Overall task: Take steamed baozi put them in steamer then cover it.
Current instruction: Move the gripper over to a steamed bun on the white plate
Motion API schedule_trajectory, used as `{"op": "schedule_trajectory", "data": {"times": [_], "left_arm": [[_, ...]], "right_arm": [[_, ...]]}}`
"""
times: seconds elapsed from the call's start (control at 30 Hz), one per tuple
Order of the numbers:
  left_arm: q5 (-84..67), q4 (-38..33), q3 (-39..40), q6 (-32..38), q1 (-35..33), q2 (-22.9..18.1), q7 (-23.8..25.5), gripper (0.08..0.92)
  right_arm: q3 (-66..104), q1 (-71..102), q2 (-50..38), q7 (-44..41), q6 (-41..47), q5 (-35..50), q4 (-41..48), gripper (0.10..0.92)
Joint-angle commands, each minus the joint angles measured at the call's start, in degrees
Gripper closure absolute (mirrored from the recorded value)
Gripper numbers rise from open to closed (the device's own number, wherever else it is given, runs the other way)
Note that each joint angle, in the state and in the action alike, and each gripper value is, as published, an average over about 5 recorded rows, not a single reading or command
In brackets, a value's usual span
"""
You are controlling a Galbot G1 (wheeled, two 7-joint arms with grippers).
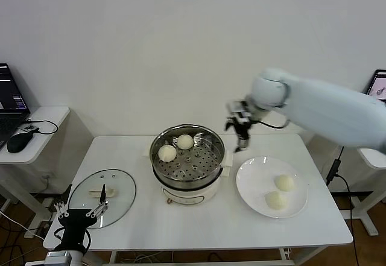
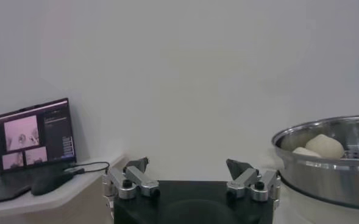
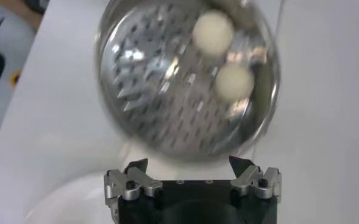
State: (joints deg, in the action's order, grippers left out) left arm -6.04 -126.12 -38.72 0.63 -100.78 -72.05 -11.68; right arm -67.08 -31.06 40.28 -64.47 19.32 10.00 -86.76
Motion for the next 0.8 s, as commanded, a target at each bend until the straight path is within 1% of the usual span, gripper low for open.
{"op": "schedule_trajectory", "data": {"times": [0.03,0.37,0.6,0.8], "left_arm": [[1.06,-0.16,0.71,-0.01,-0.53,-0.60,-0.02,0.177],[1.74,-0.43,0.44,0.03,-1.81,-1.21,-0.08,0.177],[1.90,0.11,0.35,0.10,-2.00,-1.45,-0.11,0.177],[1.86,0.19,0.05,0.08,-1.98,-1.29,0.20,0.177]], "right_arm": [[6.77,12.79,-18.72,-2.15,-3.82,-11.16,-8.71,0.203],[21.26,35.46,-18.18,0.26,-3.88,-18.71,-7.35,0.202],[27.19,43.06,-15.48,1.51,-3.87,-21.39,-3.89,0.203],[29.87,45.87,-12.34,2.41,-4.25,-22.37,-0.16,0.203]]}}
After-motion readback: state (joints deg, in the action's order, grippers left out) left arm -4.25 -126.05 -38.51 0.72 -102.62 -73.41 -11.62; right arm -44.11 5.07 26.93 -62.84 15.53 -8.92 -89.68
